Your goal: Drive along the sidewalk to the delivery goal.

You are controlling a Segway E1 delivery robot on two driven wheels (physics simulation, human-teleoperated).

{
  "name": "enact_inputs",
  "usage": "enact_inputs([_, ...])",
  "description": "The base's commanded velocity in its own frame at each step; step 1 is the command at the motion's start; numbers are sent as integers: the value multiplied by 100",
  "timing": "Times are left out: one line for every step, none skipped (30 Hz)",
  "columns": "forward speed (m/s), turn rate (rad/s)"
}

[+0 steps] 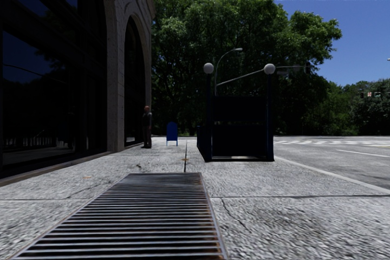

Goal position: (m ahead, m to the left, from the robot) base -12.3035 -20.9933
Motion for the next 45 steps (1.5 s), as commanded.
enact_inputs([200,6])
enact_inputs([200,10])
enact_inputs([200,10])
enact_inputs([200,18])
enact_inputs([200,22])
enact_inputs([200,28])
enact_inputs([200,30])
enact_inputs([200,30])
enact_inputs([200,25])
enact_inputs([200,9])
enact_inputs([200,0])
enact_inputs([200,0])
enact_inputs([200,0])
enact_inputs([200,0])
enact_inputs([200,0])
enact_inputs([200,0])
enact_inputs([200,0])
enact_inputs([200,0])
enact_inputs([200,0])
enact_inputs([200,0])
enact_inputs([200,0])
enact_inputs([200,0])
enact_inputs([200,0])
enact_inputs([200,0])
enact_inputs([200,0])
enact_inputs([200,7])
enact_inputs([200,13])
enact_inputs([200,15])
enact_inputs([200,18])
enact_inputs([200,18])
enact_inputs([200,20])
enact_inputs([200,22])
enact_inputs([200,23])
enact_inputs([200,22])
enact_inputs([200,7])
enact_inputs([200,0])
enact_inputs([200,0])
enact_inputs([200,0])
enact_inputs([200,0])
enact_inputs([200,0])
enact_inputs([200,0])
enact_inputs([200,0])
enact_inputs([200,0])
enact_inputs([200,0])
enact_inputs([200,0])
